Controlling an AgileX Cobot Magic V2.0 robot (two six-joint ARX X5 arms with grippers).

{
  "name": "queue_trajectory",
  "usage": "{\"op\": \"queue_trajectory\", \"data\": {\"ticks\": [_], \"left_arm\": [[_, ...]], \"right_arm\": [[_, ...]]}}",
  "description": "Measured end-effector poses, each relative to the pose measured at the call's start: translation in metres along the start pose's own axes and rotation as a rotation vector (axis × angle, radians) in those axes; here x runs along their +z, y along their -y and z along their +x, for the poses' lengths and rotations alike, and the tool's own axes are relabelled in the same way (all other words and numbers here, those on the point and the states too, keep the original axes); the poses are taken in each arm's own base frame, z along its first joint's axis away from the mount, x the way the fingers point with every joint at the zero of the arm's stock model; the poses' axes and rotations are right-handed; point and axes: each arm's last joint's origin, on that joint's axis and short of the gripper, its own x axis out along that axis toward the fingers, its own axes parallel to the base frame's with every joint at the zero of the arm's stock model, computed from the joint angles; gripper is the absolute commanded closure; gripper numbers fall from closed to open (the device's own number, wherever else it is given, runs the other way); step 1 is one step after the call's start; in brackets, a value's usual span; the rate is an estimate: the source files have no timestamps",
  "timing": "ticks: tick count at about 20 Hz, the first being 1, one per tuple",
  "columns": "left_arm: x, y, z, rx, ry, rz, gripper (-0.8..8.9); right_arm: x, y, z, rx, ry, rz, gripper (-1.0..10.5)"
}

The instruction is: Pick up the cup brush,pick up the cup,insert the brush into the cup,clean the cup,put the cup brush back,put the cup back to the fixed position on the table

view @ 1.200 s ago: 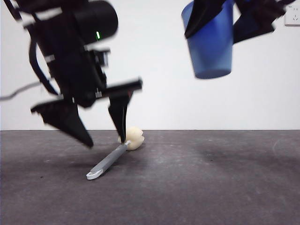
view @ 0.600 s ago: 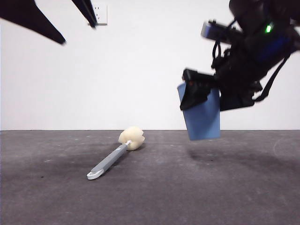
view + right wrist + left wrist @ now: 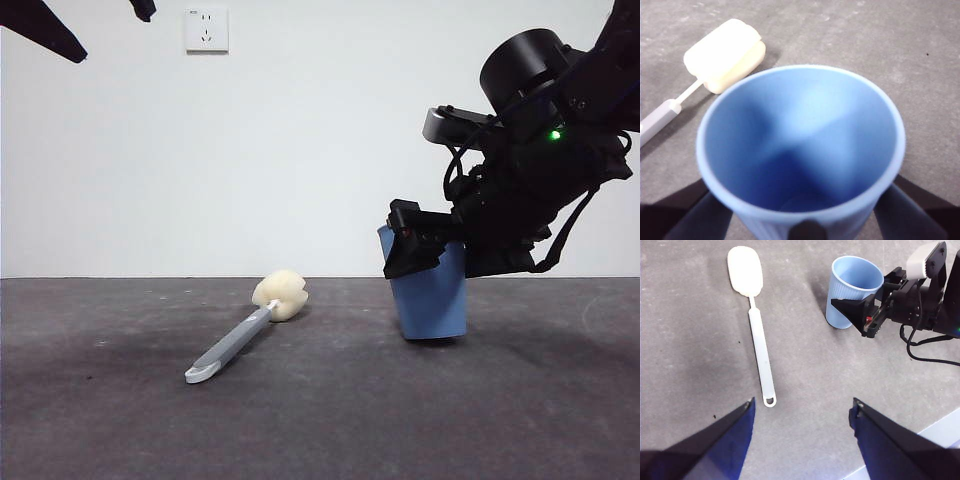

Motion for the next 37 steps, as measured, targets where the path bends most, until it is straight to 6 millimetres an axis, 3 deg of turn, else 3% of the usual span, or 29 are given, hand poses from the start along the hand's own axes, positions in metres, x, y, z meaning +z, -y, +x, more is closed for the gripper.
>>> {"op": "queue_trajectory", "data": {"ticks": [4,9,11,17,23,26,30,32,33,35,36,37], "left_arm": [[-0.001,-0.001,0.0,0.022,-0.003,0.021,4.9],[-0.001,-0.001,0.0,0.023,-0.007,0.037,4.91],[-0.002,-0.001,0.0,0.025,-0.012,0.037,4.91],[-0.002,-0.002,0.0,0.028,-0.02,0.038,4.91],[-0.002,-0.002,0.0,0.028,-0.02,0.048,4.91],[-0.003,-0.002,0.0,0.032,-0.032,0.083,4.95],[-0.009,-0.004,-0.001,0.048,-0.094,0.14,5.0],[-0.012,-0.005,-0.001,0.033,-0.128,0.17,5.05],[-0.013,-0.005,-0.001,0.016,-0.146,0.177,5.44],[-0.015,-0.004,-0.001,-0.022,-0.174,0.191,7.67],[-0.015,-0.004,-0.001,-0.031,-0.181,0.195,8.29],[-0.016,-0.004,-0.001,-0.031,-0.187,0.196,8.22]], "right_arm": [[0.0,0.0,-0.001,0.001,-0.039,0.002,6.0],[0.001,0.0,-0.003,0.001,-0.064,0.004,4.7],[-0.006,-0.001,-0.005,0.005,-0.112,0.01,4.3],[0.002,-0.001,-0.022,0.001,-0.105,0.01,4.3],[0.028,-0.003,-0.072,0.001,-0.068,0.009,4.4],[0.034,-0.008,-0.116,0.01,-0.103,0.018,4.4],[0.025,-0.02,-0.175,0.11,-0.237,0.06,4.5],[0.025,-0.027,-0.201,0.208,-0.274,0.103,4.8],[0.025,-0.029,-0.211,0.235,-0.284,0.121,5.7],[0.023,-0.033,-0.223,0.255,-0.302,0.146,8.5],[0.021,-0.034,-0.226,0.261,-0.311,0.152,9.7],[0.02,-0.035,-0.228,0.266,-0.317,0.153,9.6]]}}
